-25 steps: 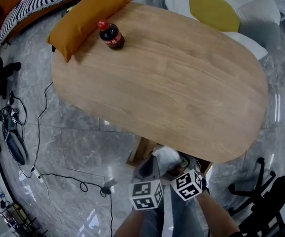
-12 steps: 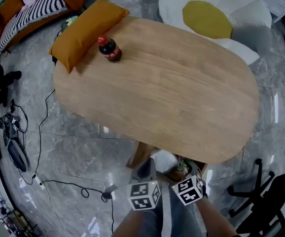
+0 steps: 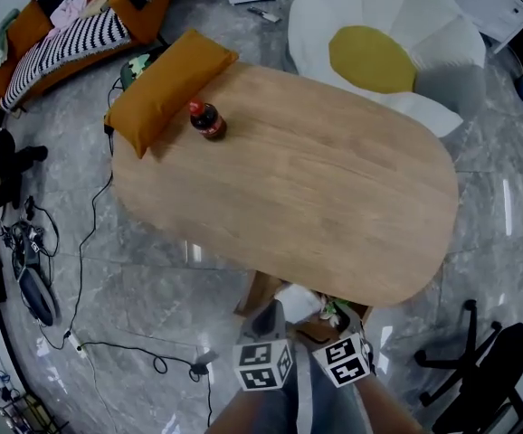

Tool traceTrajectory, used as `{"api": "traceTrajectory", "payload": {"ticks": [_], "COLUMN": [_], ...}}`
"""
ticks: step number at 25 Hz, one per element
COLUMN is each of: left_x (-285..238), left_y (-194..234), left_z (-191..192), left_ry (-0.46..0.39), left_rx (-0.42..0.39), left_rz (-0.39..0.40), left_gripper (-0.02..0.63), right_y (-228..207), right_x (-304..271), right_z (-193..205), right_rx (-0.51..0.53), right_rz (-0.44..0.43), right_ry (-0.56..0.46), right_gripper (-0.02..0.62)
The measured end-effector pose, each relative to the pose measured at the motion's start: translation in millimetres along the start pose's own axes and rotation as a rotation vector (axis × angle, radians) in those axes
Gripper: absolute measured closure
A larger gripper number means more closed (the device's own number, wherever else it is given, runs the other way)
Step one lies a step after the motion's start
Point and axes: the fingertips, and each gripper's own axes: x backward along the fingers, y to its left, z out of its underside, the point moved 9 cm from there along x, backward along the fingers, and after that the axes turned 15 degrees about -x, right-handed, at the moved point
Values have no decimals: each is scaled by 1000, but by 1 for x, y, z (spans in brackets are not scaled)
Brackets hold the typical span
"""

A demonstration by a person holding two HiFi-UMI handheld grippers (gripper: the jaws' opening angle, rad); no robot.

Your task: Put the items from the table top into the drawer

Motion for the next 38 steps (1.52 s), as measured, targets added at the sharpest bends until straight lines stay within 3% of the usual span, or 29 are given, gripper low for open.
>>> {"api": "traceTrajectory", "payload": {"ticks": [15, 22, 32, 38], "left_x": [55, 76, 120, 146], "left_y": [-32, -43, -51, -58], "left_z": [-77, -118, -167, -186], "left_ry": [-99, -159, -283, -338], "left_rx": [-95, -107, -127, -143], "left_rz": [67, 59, 56, 74], "left_gripper": [597, 597, 597, 597], "right_y": [23, 31, 50, 59], "right_x": [84, 121, 186, 215], "right_z": [-54, -86, -124, -129], "right_rx": [-26, -89, -27, -8], "right_rz": [-10, -6, 18, 28], "right_ry": [-127, -218, -360, -384], "right_gripper": [164, 166, 166, 166]}}
